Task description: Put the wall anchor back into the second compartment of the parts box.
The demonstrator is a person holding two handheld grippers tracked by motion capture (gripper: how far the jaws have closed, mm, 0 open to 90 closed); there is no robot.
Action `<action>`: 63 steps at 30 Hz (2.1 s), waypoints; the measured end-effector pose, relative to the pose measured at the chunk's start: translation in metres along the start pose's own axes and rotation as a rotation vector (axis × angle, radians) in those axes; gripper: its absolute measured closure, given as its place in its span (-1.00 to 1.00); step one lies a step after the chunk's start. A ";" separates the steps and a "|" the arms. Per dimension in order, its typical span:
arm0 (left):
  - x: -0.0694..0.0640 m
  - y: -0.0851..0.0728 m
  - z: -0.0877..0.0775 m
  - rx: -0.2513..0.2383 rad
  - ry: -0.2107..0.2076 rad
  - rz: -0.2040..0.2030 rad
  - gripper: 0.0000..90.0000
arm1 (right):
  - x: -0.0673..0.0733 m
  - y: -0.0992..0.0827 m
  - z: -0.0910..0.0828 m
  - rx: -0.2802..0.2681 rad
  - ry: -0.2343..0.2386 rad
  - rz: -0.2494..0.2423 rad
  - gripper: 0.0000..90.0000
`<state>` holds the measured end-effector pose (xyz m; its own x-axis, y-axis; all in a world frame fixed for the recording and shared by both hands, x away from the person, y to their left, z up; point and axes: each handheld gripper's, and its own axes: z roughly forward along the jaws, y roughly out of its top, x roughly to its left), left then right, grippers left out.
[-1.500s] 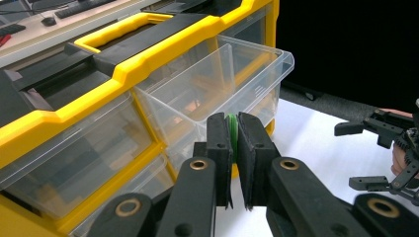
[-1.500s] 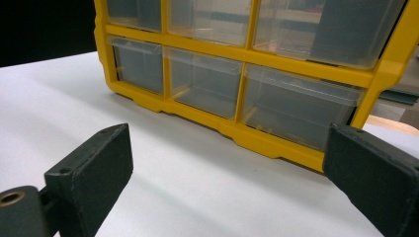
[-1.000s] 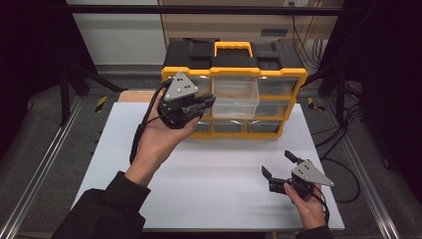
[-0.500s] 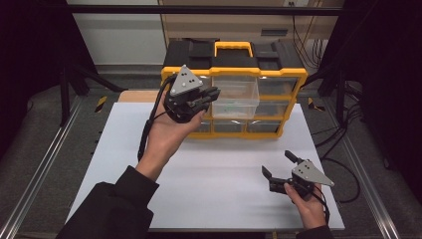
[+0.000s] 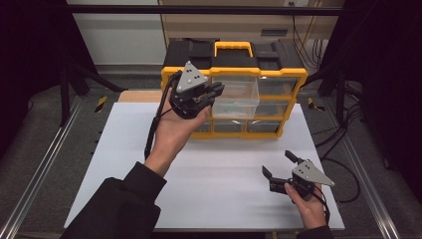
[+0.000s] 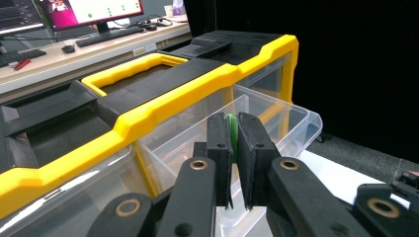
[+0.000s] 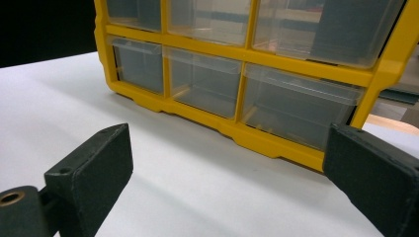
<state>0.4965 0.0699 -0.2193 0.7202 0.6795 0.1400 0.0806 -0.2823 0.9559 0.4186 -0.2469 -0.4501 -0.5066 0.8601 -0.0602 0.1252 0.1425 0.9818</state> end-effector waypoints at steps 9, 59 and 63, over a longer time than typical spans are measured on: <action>0.001 0.002 0.003 -0.001 0.010 0.006 0.86 | 0.000 0.000 0.000 -0.001 0.002 -0.003 -0.88; -0.002 -0.004 0.008 -0.075 0.035 0.009 -0.35 | 0.000 0.000 0.000 -0.002 0.004 -0.001 -0.88; -0.005 -0.007 0.004 -0.078 0.038 0.015 -0.55 | 0.000 0.000 0.000 -0.006 0.005 -0.001 -0.88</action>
<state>0.4954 0.0659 -0.2282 0.6945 0.7008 0.1629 0.0145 -0.2400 0.9707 0.4185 -0.2470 -0.4500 -0.5111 0.8574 -0.0607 0.1193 0.1407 0.9828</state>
